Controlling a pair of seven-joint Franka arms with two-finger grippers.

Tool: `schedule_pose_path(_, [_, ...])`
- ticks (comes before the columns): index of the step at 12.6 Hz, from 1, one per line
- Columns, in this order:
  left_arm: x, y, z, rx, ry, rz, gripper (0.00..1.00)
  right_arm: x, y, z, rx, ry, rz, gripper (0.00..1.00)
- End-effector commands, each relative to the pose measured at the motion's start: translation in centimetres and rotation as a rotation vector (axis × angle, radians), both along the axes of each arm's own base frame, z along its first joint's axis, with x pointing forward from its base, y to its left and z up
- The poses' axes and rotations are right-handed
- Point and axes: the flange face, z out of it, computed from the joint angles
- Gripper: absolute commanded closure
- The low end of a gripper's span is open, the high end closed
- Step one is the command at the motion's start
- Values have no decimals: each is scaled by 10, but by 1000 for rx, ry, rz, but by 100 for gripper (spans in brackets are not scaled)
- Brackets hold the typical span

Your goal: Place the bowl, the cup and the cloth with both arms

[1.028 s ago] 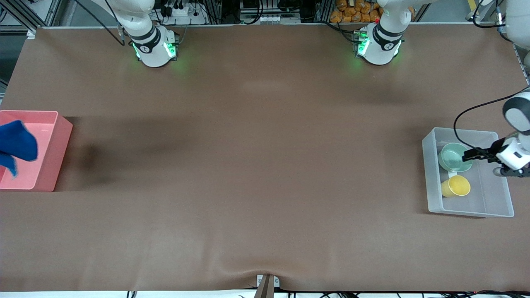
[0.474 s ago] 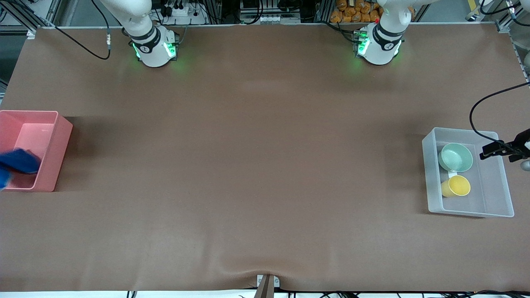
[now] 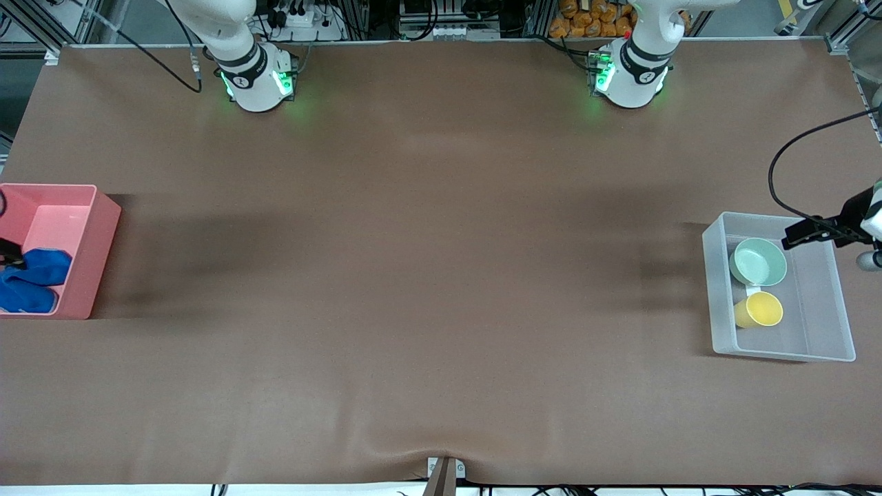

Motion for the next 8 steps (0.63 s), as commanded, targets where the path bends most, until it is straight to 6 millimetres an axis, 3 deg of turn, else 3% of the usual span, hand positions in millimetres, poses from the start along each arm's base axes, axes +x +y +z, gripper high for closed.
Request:
schedule_pose_path(1, [-26, -24, 47, 12, 5, 6, 0, -26, 71, 62, 7, 14, -199, 0])
schedule_pose_path(4, [-55, -61, 93, 48, 6, 23, 0, -67, 152, 126, 85, 32, -310, 0])
schedule_pose_path(6, [-84, -72, 119, 42, 16, 9, 0, -84, 167, 130, 104, 66, -361, 0])
schedule_pose_path(7, [-86, -72, 126, 41, 8, -7, 0, -95, 168, 129, 105, 71, -362, 0])
schedule_pose_path(8, [-76, -74, 128, 47, -1, -13, 0, -102, 165, 131, 107, 68, -365, 0])
